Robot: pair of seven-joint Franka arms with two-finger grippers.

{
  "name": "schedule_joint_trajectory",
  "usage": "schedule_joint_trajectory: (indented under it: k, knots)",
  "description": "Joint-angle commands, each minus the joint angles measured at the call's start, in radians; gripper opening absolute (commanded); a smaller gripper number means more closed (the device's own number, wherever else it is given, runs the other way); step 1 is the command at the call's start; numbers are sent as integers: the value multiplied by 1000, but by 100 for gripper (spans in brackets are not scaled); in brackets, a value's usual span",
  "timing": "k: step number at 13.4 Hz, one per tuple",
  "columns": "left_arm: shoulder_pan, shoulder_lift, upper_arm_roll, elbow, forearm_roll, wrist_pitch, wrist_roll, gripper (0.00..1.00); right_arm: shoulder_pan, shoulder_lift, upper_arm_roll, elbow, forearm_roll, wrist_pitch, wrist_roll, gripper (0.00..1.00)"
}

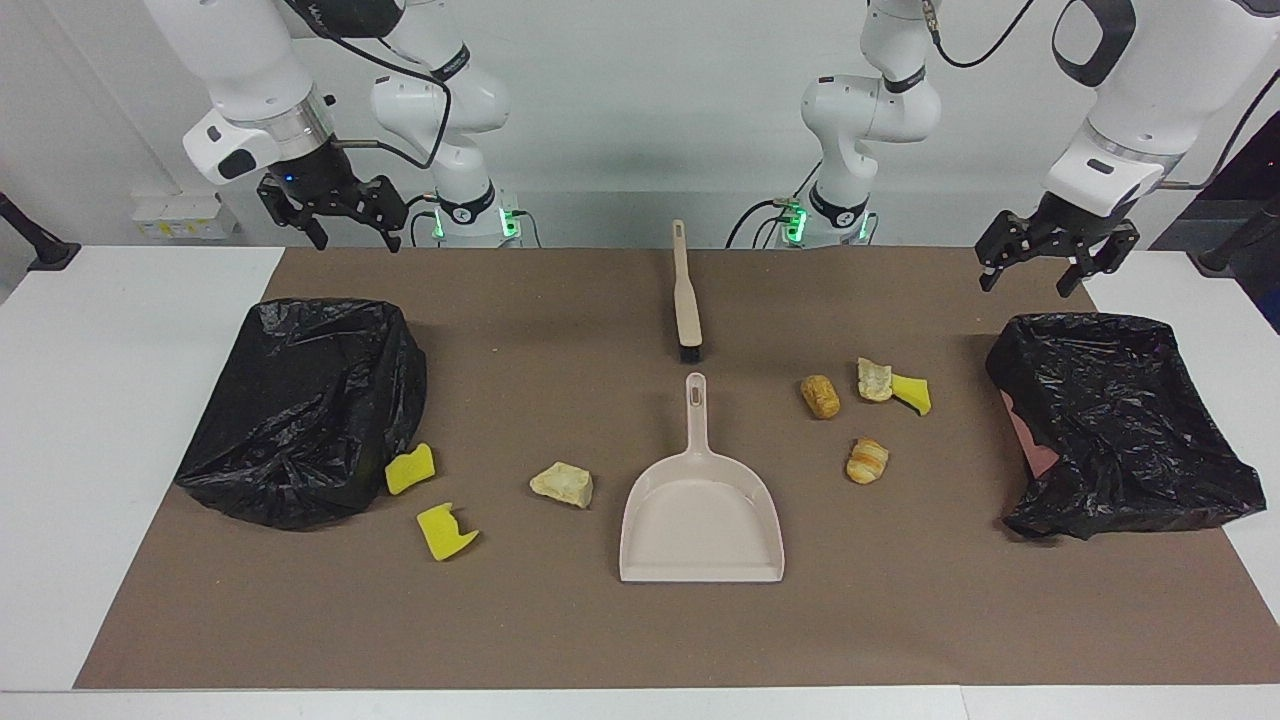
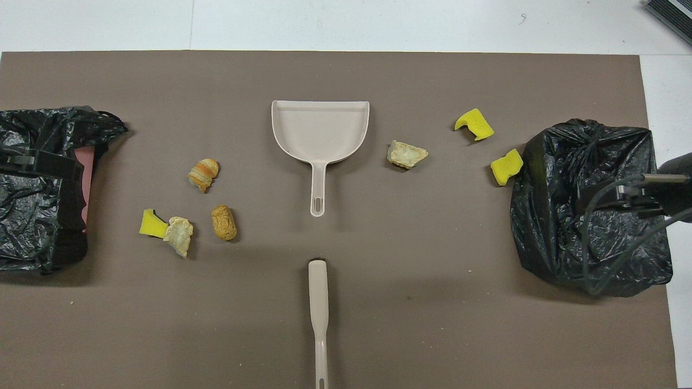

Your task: Sweep and dump trash in bin

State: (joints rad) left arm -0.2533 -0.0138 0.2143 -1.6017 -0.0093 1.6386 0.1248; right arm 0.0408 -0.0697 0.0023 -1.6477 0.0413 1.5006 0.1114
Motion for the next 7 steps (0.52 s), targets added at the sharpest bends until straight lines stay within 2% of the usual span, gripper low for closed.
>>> schedule_joint_trajectory:
  k: [1,4,7]
  knots:
    - [-7,0,-7,2,6,-8,-7,100,24,37,22,5,22,24,60,100]
    - [-52,-47,-13,-82,2,7,-10,100,63,108,28,40,17,55,82,100]
    - [-111,-96,-13,-177,2,23,-69,100,105,157,28,40,23,157,114,100]
